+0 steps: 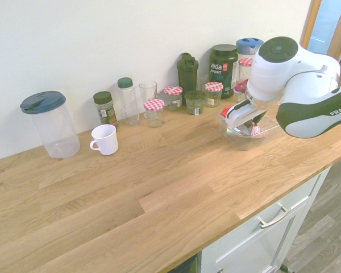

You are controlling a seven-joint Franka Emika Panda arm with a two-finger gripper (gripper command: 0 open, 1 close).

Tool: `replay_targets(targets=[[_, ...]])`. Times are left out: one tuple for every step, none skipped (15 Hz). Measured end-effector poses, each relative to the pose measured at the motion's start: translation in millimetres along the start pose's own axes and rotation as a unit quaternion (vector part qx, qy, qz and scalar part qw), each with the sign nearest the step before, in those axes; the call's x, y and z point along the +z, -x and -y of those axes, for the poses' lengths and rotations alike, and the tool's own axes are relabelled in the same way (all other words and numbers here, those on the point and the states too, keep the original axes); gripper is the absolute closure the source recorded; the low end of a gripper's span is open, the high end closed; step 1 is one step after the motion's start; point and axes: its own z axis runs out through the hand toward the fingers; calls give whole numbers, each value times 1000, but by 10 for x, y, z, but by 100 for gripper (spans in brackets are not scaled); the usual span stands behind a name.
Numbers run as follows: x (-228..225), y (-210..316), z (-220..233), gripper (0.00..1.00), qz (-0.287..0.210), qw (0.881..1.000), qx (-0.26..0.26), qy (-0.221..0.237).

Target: Put the chip bag into the container

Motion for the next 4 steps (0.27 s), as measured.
replay_targets(targets=[[-151, -3, -31, 0, -2, 1000, 2, -10], [-313, 4, -69, 0, -2, 1000, 2, -21], [-467, 38, -109, 0, 1, 999, 0, -33], [-599, 74, -149, 0, 6, 999, -3, -43]])
